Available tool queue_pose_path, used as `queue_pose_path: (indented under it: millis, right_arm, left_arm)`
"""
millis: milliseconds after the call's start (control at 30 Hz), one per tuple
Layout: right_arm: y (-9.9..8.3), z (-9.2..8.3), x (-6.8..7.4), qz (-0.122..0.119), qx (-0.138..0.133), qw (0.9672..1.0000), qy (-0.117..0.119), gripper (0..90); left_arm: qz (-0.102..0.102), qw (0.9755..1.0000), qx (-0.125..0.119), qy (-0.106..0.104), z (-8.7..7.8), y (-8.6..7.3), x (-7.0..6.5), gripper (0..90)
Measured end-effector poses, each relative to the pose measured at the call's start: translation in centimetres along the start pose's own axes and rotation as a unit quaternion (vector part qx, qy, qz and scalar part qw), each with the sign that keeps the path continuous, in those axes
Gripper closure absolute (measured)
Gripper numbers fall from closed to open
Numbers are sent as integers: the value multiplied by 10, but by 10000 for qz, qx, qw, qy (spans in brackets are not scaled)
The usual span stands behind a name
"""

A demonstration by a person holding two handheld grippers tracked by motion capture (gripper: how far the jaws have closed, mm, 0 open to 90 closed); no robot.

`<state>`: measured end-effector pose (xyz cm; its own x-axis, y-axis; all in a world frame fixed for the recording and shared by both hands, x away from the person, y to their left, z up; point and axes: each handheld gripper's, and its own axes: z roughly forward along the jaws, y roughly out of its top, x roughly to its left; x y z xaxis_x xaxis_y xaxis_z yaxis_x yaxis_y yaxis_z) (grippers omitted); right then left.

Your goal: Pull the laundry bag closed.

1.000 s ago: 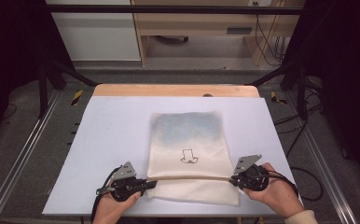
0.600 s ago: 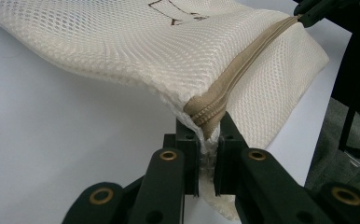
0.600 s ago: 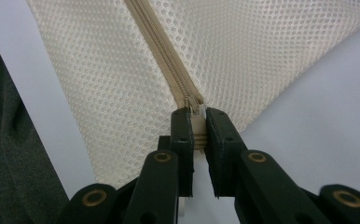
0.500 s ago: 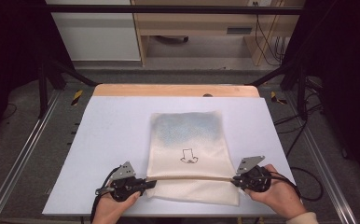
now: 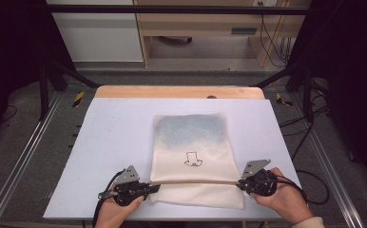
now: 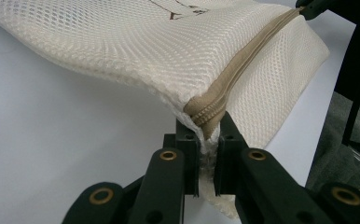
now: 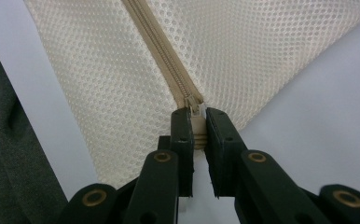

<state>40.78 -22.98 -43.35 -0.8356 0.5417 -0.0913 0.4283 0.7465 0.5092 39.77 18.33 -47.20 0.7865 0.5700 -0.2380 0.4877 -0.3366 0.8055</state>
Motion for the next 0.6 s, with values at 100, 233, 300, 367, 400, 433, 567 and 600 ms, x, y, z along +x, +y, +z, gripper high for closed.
queue_pose_path:
  millis: [100,233,300,367,400,433,567,600]
  right_arm:
    - [-1,0,1,15,-15,10000,-4,821]
    - [-3,1,1,0,-26,10000,-4,821]
    - [-3,2,2,43,-49,10000,-8,820]
    - [-4,2,3,76,-79,9999,-1,819]
    - [-4,3,3,111,-78,9999,4,816]
    - [-4,3,3,120,-84,9999,6,811]
    - [-3,-1,5,153,-237,9996,-9,655]
    - [-2,-3,6,176,-271,9995,-28,633]
  left_arm:
    - [17,10000,10,17,0,0,-1,828]
    - [49,10000,27,47,1,-1,-2,826]
    - [58,9999,18,92,0,-1,-2,823]
    - [54,9999,13,137,1,-1,-3,798]
    - [38,9999,4,149,0,-1,-3,779]
    - [22,9998,-38,177,-1,-1,-4,750]
    - [-51,9988,-164,465,-10,-2,-7,541]
    - [-30,9981,-223,580,-14,-2,-8,500]
